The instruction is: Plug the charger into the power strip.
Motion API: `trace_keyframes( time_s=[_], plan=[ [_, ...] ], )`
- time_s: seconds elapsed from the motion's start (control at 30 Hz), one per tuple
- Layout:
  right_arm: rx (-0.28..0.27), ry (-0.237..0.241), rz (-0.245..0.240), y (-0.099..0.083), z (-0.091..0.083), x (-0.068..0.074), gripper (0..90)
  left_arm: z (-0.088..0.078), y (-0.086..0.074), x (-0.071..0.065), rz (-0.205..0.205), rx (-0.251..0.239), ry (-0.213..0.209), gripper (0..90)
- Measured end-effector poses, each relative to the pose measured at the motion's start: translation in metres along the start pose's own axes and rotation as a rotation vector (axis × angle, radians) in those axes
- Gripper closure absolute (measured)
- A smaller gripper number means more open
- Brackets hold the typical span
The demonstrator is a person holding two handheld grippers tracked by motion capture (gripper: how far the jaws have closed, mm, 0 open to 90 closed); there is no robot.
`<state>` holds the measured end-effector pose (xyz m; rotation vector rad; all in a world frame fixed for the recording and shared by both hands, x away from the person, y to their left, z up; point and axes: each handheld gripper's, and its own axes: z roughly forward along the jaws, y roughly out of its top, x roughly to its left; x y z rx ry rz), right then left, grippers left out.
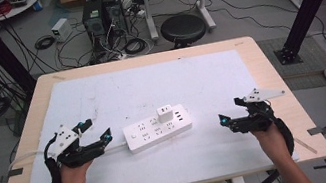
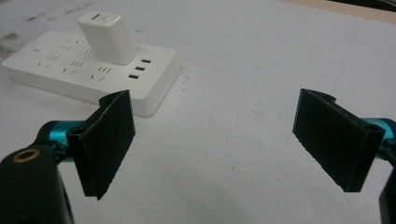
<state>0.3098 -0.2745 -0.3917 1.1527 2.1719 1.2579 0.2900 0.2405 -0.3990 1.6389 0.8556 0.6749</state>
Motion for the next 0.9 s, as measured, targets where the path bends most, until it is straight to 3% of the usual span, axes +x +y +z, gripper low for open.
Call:
trace_keyframes(
  time_s=[0.9],
  plan=[
    [-0.025, -0.044, 0.034, -0.012, -0.01, -0.004, 13.2, 0.0, 0.002, -0.001, 0.003, -0.003, -0.002, 23.9]
  ],
)
